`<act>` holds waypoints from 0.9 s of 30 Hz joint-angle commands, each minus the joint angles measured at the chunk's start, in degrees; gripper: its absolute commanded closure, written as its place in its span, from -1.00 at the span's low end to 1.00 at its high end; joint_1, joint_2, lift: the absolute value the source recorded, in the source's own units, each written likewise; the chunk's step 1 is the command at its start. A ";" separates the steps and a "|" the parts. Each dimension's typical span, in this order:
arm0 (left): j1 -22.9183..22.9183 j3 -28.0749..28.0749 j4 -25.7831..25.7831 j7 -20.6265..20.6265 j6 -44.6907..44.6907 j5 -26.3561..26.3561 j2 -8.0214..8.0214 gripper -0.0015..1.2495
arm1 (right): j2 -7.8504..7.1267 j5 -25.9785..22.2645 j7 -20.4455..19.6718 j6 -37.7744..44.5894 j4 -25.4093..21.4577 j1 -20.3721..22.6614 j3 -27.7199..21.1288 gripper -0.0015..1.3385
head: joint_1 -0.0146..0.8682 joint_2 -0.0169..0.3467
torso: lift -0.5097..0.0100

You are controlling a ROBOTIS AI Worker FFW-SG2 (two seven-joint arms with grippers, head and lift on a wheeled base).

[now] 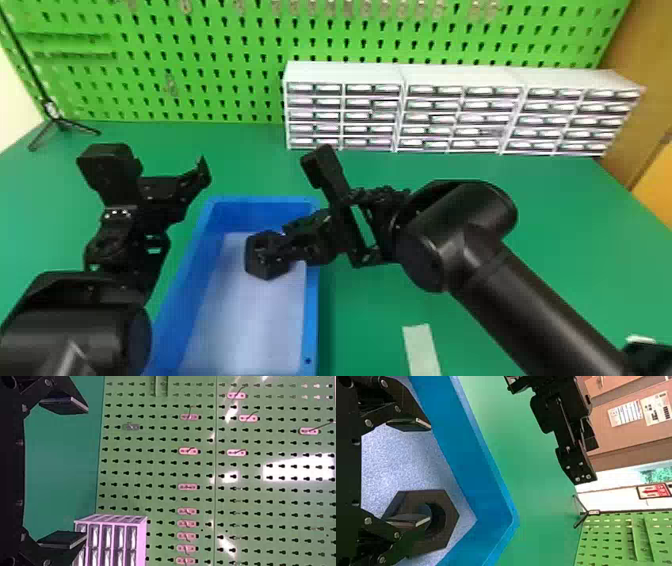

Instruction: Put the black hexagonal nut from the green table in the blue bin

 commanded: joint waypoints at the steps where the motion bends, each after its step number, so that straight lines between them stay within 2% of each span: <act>1: 0.00 -0.02 -0.01 0.00 0.00 0.16 0.00 -0.74 | 0.09 0.04 0.00 0.01 0.00 0.18 -0.39 -0.32 | 0.59 -0.76 | 0.59; 13: 0.09 0.16 -0.10 0.00 0.00 0.34 0.00 -0.74 | 0.18 -0.05 0.00 -0.08 -0.53 0.97 -2.85 -0.34 | 0.59 -0.76 | 0.59; 17: 0.18 0.25 -0.18 0.00 0.00 0.34 0.00 -0.74 | 0.18 0.56 0.00 -0.78 -1.23 1.68 -5.14 -0.34 | 0.59 -0.76 | 0.59; 27: 0.26 0.42 -0.45 0.00 0.00 0.34 0.00 -0.74 | 0.71 6.10 0.09 -1.75 -4.75 3.96 -13.40 -0.34 | 0.59 -0.76 | 0.59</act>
